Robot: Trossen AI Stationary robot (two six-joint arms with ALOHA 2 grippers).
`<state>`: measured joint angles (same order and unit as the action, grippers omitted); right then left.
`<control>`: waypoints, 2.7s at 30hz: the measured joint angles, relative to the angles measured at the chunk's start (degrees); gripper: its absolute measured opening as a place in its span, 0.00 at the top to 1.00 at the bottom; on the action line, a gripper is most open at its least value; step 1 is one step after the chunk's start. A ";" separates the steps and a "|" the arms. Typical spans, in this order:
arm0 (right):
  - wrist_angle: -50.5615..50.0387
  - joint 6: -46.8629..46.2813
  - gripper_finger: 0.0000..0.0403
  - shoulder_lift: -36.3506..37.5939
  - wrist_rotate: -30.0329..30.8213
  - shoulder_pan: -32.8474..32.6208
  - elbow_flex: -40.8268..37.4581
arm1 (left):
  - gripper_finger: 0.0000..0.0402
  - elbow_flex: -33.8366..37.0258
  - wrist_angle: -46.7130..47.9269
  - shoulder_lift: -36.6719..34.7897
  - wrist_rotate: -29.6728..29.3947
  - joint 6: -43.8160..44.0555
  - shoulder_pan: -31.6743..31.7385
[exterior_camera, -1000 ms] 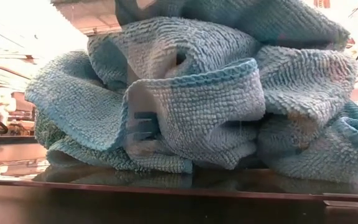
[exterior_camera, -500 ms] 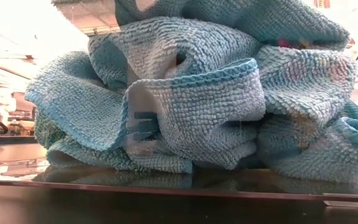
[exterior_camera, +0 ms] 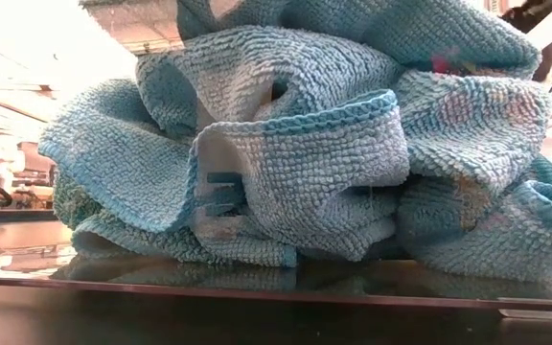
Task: Sort microfiber towel by color & place in baskets
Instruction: Put the blue microfiber cloth into the bottom transparent bin
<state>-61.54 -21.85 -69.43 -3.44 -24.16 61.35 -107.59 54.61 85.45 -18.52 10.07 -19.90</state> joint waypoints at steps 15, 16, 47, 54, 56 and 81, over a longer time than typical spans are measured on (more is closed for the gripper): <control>7.22 -3.49 0.48 0.00 5.30 -2.26 -15.77 | 0.50 3.04 -0.36 0.23 0.00 0.12 0.00; 7.47 -3.82 0.48 0.00 6.34 -2.26 -16.30 | 0.50 3.04 -0.52 0.28 0.00 0.11 0.00; -8.33 -11.19 1.00 9.44 9.59 -3.06 -4.40 | 0.50 3.04 -3.51 0.35 -0.01 0.08 0.00; -20.01 -17.17 1.00 14.15 12.21 -3.34 2.16 | 0.50 3.04 -3.67 0.35 -0.01 0.08 0.00; -19.71 -19.06 0.99 15.77 12.23 -3.33 2.34 | 0.50 3.04 -3.67 0.35 -0.01 0.08 0.00; -2.90 -19.50 0.90 15.39 14.75 -3.33 -11.79 | 0.50 3.04 -3.54 0.35 -0.20 -0.46 0.00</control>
<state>-64.45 -41.34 -54.04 11.31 -27.49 49.55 -104.55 51.07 85.80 -18.72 9.61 -19.90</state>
